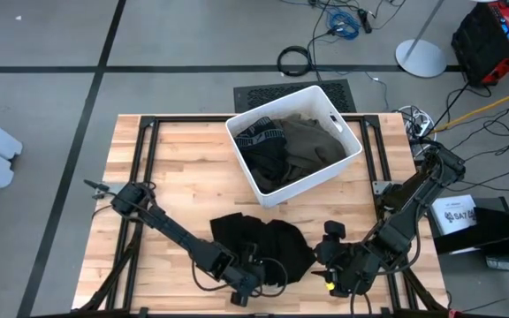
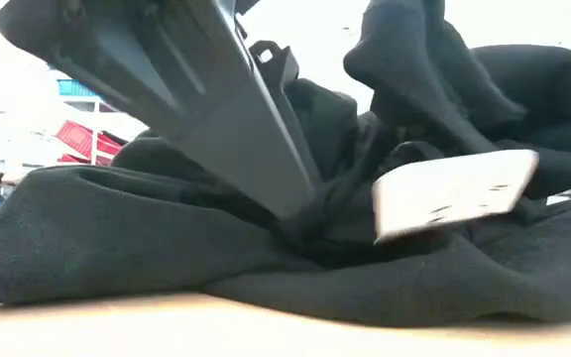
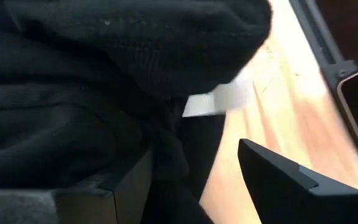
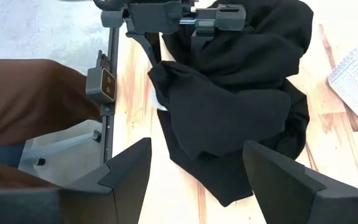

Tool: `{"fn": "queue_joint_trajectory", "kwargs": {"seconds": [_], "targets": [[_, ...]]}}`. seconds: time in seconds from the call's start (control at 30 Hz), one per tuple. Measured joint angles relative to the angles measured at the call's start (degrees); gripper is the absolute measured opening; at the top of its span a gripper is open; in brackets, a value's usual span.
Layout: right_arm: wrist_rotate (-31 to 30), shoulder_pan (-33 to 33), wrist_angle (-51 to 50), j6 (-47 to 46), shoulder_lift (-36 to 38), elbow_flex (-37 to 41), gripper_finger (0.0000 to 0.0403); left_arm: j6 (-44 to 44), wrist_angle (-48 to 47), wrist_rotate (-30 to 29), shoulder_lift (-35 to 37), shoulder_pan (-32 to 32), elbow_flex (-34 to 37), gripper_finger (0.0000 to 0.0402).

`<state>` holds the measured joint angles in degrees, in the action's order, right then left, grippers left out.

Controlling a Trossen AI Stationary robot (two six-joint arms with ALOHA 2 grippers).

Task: Sort clothes
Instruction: Put the black shirt into the white bin

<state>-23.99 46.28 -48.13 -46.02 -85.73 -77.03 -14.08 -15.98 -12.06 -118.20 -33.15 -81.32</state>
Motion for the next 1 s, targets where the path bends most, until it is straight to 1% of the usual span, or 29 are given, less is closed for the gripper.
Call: {"fn": "queue_joint_trajectory", "kwargs": {"seconds": [0.17,0.43,0.53,0.67,0.73,0.8,0.87,1.0], "targets": [[0.0,0.0,0.0,0.2,0.0,0.0,0.0242,0.4,-1.0,-1.1,-1.7,0.1,0.0,0.0244],[0.0,0.0,0.0,0.2,0.0,0.0,0.0242,-5.2,0.0,0.0,-6.8,1.8,-0.3,0.0244],[0.0,0.0,0.0,0.2,0.0,0.0,0.0242,-6.6,0.2,3.2,-7.5,2.6,-0.3,0.0244],[-0.1,0.0,0.0,0.2,0.0,0.0,0.0242,-8.0,0.4,5.2,-7.6,3.4,-0.2,0.0241],[-0.2,0.0,0.0,0.2,0.0,0.0,0.0242,-8.1,0.3,5.8,-7.6,3.7,-0.2,0.023],[-0.2,-0.1,0.0,0.2,0.0,0.0,0.0242,-8.1,0.1,5.9,-7.6,4.3,-0.2,0.0208],[-0.2,-0.1,0.0,0.2,0.0,0.0,0.0242,-8.1,-0.3,6.1,-7.6,5.0,-0.2,0.0179],[-0.2,-0.1,0.0,0.2,0.0,0.0,0.0242,-8.1,-0.4,5.5,-7.6,6.3,-0.2,0.0106]]}}
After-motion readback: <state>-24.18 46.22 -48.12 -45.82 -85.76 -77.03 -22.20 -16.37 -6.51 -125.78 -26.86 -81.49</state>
